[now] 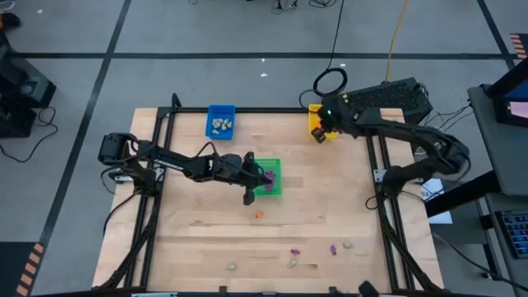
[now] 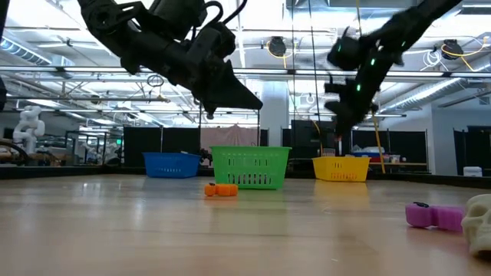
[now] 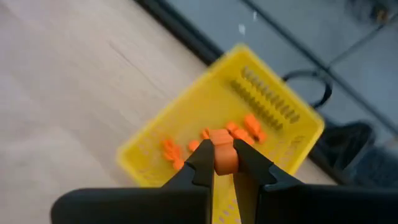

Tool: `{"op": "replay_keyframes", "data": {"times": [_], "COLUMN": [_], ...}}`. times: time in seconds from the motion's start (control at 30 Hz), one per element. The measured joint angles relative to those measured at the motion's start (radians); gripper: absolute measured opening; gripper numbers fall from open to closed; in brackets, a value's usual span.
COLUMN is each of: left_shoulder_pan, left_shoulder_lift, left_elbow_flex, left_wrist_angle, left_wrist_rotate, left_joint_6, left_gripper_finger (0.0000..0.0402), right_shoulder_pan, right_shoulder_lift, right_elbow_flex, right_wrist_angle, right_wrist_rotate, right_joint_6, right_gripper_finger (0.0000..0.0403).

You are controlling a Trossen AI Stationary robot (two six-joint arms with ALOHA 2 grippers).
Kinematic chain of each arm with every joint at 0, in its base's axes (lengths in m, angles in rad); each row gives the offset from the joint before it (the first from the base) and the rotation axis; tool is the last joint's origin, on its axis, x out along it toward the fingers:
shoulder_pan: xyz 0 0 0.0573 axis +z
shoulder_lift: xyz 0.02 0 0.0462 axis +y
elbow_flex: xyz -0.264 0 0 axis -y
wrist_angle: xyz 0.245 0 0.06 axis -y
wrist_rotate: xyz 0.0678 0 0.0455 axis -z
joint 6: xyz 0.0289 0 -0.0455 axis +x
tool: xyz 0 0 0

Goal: Sort Halloween decoration
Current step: Put the orange skeleton toy into the yellow bin, then put the purple skeleton toy into the green bin

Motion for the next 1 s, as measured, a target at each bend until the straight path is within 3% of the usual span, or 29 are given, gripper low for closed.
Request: {"op": "replay_keyframes", "data": {"times": [0.23,0.4,0.67,0.77,0.87,1.0], "left_shoulder_pan": [0.009,0.009,0.009,0.009,0.006,0.005], "left_shoulder_lift": [0.0,0.0,0.0,-0.026,-0.078,-0.139], "left_elbow_flex": [0.0,0.0,0.0,-0.002,0.0,-0.001], "left_wrist_angle": [-0.021,-0.03,-0.081,-0.148,-0.176,-0.215], "left_wrist_rotate": [0.0,0.0,0.0,-0.025,-0.097,-0.138], "left_joint_6": [0.024,0.024,0.043,0.072,0.101,0.121], "left_gripper_finger": [0.0,0.0,0.0,0.0,0.0,0.0], "right_shoulder_pan": [-0.123,-0.148,-0.15,-0.132,-0.09,-0.011], "right_shoulder_lift": [0.171,0.203,0.198,0.166,0.108,0.012], "right_elbow_flex": [0.0,0.0,0.0,0.0,0.0,0.0], "right_wrist_angle": [0.09,0.101,0.094,0.09,0.09,0.062], "right_wrist_rotate": [-0.125,-0.124,-0.125,-0.115,-0.068,-0.068], "right_joint_6": [-0.016,0.002,0.009,-0.007,-0.018,-0.012], "right_gripper_finger": [0.0015,0.0027,0.0138,0.0157,0.013,0.0045]}}
